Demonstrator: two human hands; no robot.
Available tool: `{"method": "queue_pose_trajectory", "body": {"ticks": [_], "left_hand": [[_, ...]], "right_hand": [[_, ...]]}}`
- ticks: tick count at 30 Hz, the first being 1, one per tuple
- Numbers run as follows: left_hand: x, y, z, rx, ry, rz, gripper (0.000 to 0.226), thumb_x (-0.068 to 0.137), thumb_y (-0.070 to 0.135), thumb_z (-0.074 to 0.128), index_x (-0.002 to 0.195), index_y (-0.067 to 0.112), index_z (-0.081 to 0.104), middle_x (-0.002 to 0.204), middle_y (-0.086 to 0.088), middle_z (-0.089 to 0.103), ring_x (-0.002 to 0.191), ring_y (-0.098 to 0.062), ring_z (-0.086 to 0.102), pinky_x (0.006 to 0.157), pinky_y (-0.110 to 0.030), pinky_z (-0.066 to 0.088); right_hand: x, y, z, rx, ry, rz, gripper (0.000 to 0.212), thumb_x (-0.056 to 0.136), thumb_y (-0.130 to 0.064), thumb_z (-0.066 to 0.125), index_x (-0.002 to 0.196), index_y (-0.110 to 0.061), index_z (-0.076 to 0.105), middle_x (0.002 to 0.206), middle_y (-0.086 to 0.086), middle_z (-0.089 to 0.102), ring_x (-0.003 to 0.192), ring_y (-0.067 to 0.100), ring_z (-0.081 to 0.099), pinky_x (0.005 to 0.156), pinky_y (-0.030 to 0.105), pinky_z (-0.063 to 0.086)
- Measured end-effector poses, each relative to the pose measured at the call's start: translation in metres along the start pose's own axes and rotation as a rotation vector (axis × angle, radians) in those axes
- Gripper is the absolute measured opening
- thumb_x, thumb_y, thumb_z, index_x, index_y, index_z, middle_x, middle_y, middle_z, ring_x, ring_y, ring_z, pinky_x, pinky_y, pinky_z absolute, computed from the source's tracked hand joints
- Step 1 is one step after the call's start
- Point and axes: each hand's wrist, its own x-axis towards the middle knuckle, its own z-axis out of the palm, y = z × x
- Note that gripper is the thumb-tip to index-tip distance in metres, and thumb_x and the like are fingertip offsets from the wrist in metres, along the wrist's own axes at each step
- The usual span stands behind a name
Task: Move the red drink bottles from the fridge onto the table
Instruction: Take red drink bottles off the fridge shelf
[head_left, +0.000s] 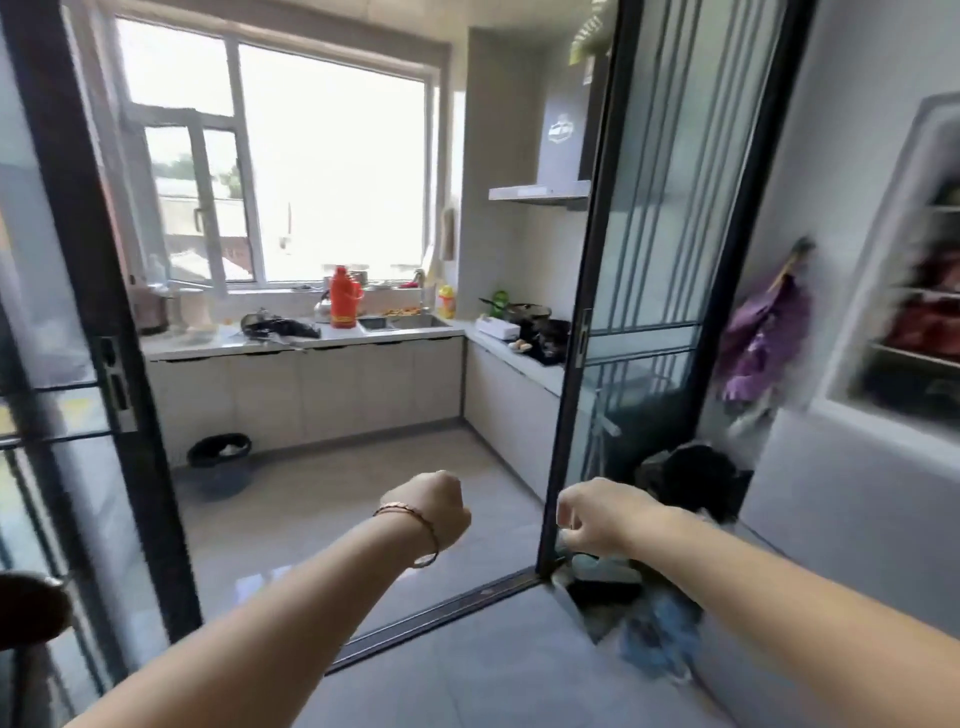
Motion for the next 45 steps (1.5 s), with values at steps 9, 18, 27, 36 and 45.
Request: {"method": "queue_pose_trajectory", "body": {"ticks": [9, 18, 27, 36, 45], "left_hand": [[0.187, 0.236, 0.021, 0.037, -0.015, 0.393, 0.022, 0.089, 0.026, 0.046, 0.099, 0.015, 0.062, 0.106, -0.006, 0.064, 0.097, -0.027, 0.059, 0.078, -0.033, 0.048], [0.376, 0.420, 0.035, 0.017, 0.005, 0.700, 0.020, 0.089, 0.022, 0.044, 0.094, 0.014, 0.061, 0.102, -0.005, 0.065, 0.095, -0.025, 0.061, 0.077, -0.032, 0.049], [0.484, 0.605, 0.046, -0.091, 0.050, 0.962, 0.017, 0.087, 0.021, 0.043, 0.093, 0.019, 0.059, 0.101, -0.003, 0.065, 0.089, -0.024, 0.060, 0.078, -0.031, 0.049], [0.553, 0.775, 0.093, -0.298, 0.067, 1.089, 0.017, 0.085, 0.017, 0.042, 0.094, 0.020, 0.056, 0.085, 0.002, 0.058, 0.075, -0.019, 0.054, 0.069, -0.028, 0.046], [0.625, 0.936, 0.098, -0.557, 0.129, 1.119, 0.033, 0.087, 0.019, 0.049, 0.120, 0.016, 0.046, 0.119, -0.004, 0.047, 0.102, -0.022, 0.051, 0.085, -0.035, 0.049]], "right_hand": [[0.004, 0.260, -0.086, 0.033, 0.128, 0.467, 0.019, 0.086, -0.021, 0.050, 0.100, -0.018, 0.063, 0.106, 0.003, 0.065, 0.096, 0.025, 0.061, 0.084, 0.035, 0.051], [0.040, 0.427, -0.155, 0.113, 0.333, 0.816, 0.019, 0.087, -0.022, 0.051, 0.097, -0.016, 0.066, 0.101, 0.000, 0.067, 0.092, 0.021, 0.063, 0.082, 0.035, 0.053], [0.036, 0.571, -0.209, 0.017, 0.415, 1.104, 0.015, 0.087, -0.021, 0.053, 0.094, -0.017, 0.065, 0.102, 0.000, 0.065, 0.094, 0.023, 0.061, 0.081, 0.037, 0.052], [0.046, 0.743, -0.226, -0.092, 0.508, 1.188, 0.017, 0.085, -0.021, 0.053, 0.097, -0.017, 0.065, 0.099, 0.000, 0.066, 0.091, 0.021, 0.062, 0.079, 0.033, 0.052], [0.076, 0.916, -0.264, -0.191, 0.640, 1.194, 0.018, 0.089, -0.021, 0.052, 0.105, -0.018, 0.059, 0.108, 0.000, 0.060, 0.096, 0.020, 0.058, 0.082, 0.034, 0.050]]}}
